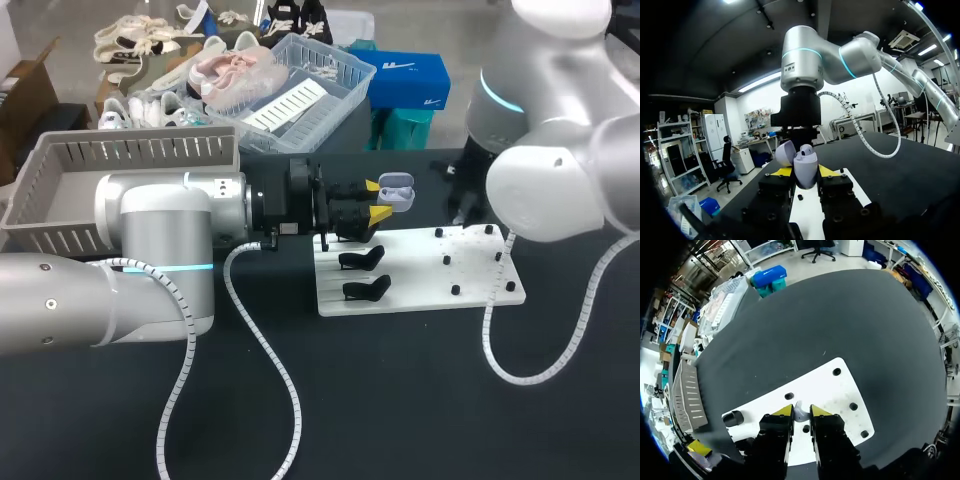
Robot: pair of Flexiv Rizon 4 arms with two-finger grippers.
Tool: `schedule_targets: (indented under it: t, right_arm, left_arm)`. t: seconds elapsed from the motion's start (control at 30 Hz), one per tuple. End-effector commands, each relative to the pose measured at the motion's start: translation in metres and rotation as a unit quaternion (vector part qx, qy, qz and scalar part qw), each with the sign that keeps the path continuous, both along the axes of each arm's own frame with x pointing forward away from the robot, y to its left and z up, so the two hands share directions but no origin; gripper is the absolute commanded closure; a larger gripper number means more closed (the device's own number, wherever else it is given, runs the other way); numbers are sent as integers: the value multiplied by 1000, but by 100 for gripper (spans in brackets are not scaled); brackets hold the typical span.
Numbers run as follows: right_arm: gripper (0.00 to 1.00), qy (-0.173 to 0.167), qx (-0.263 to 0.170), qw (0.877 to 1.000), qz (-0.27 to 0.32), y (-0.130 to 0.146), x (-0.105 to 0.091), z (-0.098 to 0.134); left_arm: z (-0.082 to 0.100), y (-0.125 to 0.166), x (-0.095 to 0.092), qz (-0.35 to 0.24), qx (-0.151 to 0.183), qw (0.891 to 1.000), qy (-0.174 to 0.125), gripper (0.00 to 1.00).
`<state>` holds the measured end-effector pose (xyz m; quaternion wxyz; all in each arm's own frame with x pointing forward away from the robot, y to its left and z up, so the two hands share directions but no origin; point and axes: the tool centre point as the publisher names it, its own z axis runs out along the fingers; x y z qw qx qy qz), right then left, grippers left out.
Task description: Pick up each earbud case from the left stands, insert the matching earbuds, close the lid, and place the case in the box.
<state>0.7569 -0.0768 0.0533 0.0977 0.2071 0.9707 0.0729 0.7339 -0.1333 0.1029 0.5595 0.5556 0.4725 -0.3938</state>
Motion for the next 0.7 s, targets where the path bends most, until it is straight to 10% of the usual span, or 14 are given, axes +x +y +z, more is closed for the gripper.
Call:
schedule_targets:
  t: [0.03, 0.7]
  right_arm:
    - [100, -32, -14, 999, -5, -10, -26, 18]
    - [100, -38, -70, 995, 67, -41, -89, 48]
  left_arm:
    - [0, -1, 0, 1, 0, 1000, -1, 100]
    - [0, -1, 0, 1, 0, 1000, -1, 100]
